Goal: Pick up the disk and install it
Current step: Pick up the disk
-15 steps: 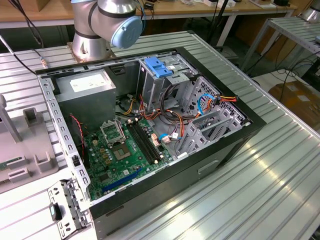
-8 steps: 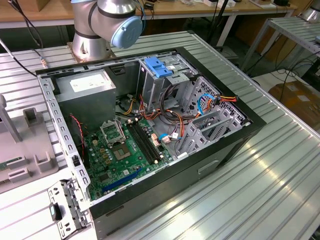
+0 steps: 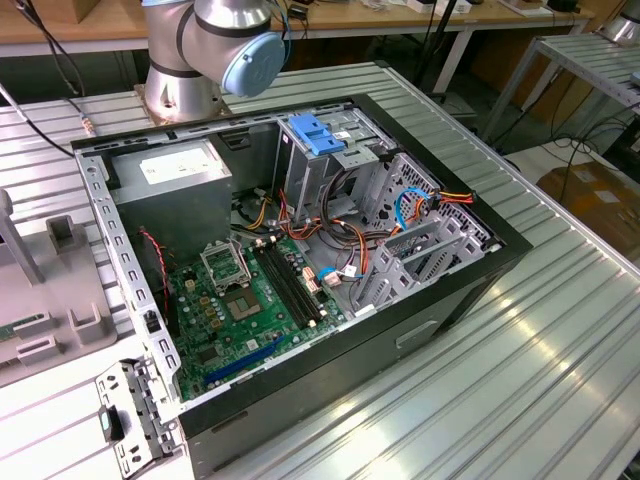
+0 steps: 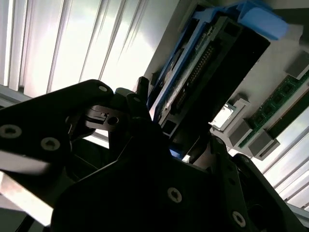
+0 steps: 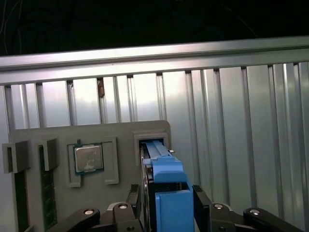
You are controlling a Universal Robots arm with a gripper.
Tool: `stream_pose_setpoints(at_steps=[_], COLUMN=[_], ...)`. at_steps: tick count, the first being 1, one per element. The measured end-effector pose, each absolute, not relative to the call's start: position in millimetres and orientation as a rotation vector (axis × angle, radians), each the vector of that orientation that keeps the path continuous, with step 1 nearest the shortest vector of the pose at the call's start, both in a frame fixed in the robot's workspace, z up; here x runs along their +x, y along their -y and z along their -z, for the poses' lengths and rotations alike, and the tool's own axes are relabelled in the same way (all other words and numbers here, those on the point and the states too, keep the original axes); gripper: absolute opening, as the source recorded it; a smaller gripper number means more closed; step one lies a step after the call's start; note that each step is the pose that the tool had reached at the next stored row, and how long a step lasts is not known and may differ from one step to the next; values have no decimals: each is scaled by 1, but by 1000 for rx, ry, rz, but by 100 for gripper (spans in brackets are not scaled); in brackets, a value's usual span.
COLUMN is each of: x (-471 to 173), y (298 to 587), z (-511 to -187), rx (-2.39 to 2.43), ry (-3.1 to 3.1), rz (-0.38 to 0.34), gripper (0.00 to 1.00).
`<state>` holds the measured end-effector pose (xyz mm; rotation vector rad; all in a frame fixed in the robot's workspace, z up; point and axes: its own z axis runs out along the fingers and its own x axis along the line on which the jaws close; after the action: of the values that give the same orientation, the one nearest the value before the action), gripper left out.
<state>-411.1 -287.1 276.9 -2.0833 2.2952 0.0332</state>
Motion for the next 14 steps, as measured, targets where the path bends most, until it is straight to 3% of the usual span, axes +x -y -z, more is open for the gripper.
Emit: stream_pose_setpoints(at_steps=[10,11,13,14], x=[-411,-411,-411,-411], y=[287,287,287,287], z=[-272,-272,-272,-272], rx=[-2083,-2083,-2083,-2083], ry=[-2295,-2295,-2295,-2295], rz=[-33,-33,-33,-33], gripper=[54,53,40,40])
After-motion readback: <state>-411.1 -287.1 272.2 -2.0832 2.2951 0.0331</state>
